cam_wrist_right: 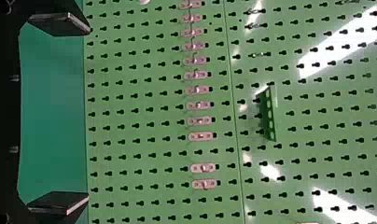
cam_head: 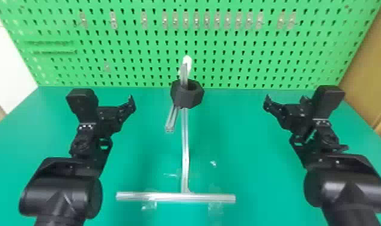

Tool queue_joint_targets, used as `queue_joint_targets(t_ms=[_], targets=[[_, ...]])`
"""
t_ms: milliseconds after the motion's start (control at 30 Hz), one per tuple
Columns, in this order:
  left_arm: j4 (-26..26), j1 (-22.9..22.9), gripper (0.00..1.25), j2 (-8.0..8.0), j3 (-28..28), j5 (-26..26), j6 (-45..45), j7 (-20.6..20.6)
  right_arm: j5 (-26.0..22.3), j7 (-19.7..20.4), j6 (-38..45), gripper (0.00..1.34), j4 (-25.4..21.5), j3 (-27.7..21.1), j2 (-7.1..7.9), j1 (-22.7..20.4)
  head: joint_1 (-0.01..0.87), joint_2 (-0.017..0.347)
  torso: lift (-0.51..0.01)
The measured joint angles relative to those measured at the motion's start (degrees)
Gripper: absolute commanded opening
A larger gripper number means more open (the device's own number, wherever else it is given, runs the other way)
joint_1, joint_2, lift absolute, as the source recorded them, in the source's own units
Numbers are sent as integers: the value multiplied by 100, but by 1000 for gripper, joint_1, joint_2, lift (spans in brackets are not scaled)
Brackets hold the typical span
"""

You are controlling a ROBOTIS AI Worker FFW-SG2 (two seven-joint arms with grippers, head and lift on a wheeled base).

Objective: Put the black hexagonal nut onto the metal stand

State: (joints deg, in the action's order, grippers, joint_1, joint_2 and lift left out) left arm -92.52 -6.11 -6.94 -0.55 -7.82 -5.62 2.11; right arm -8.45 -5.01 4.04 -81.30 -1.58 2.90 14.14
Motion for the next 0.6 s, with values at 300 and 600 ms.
queue_joint_targets(t_ms=[300,600], targets=[[-2,-12,1092,0,0,-4,0,0,-3,0,0,1273,0,-4,0,1,693,81,-1],[-2,-14,1092,0,2,-7,0,0,-8,0,0,1273,0,1,0,8,693,81,-1]])
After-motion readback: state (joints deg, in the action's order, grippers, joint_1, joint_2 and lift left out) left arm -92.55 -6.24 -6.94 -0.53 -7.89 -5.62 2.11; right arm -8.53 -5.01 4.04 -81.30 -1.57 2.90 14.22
